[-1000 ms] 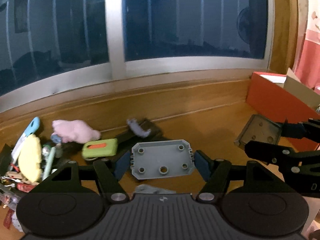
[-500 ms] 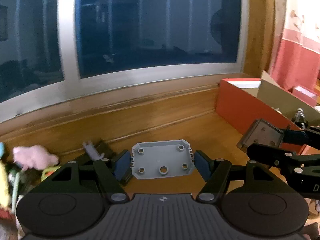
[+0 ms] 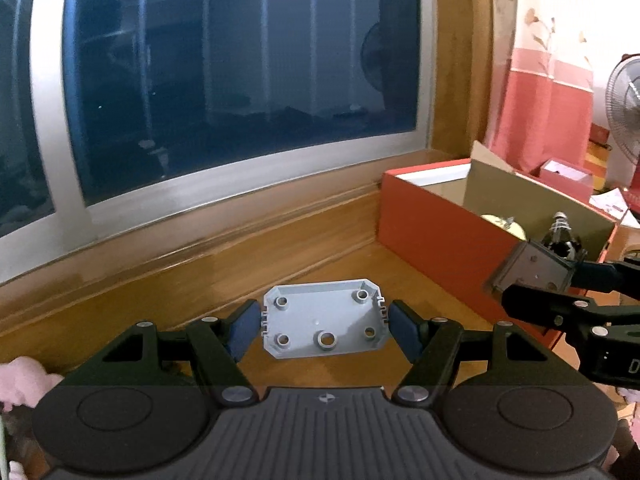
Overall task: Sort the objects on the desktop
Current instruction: 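Carry the grey plate and dark case in both tools to the box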
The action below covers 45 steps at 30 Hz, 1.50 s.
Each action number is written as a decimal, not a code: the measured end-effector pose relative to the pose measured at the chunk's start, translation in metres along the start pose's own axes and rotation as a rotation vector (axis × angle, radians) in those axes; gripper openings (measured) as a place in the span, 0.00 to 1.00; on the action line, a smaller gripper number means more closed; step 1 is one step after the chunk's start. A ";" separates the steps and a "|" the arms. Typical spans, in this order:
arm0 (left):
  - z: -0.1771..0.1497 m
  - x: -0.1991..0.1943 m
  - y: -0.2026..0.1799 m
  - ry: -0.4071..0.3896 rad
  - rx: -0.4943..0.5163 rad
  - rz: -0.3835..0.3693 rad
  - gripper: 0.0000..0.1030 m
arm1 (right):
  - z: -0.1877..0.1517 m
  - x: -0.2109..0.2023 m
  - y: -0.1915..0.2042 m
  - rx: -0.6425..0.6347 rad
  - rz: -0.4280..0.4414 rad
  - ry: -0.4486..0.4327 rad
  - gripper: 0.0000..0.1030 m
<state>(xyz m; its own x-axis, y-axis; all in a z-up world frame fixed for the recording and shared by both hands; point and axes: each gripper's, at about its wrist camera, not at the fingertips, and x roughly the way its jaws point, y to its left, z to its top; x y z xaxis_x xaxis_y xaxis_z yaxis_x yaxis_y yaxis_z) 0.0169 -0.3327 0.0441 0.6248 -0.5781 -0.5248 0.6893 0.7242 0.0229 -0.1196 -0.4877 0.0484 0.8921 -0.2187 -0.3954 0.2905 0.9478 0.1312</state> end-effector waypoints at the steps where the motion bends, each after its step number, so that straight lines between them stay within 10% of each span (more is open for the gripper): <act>1: 0.001 0.001 -0.003 -0.002 0.004 -0.004 0.67 | 0.001 0.000 -0.003 0.004 -0.006 -0.002 0.64; 45: 0.088 0.113 -0.215 -0.015 0.058 -0.017 0.67 | 0.044 0.012 -0.260 0.065 -0.036 0.007 0.64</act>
<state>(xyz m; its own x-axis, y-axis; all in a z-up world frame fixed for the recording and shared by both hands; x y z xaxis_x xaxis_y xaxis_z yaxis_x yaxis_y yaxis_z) -0.0283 -0.5862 0.0550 0.6179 -0.5959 -0.5129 0.7196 0.6915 0.0635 -0.1690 -0.7472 0.0490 0.8781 -0.2505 -0.4076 0.3446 0.9222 0.1755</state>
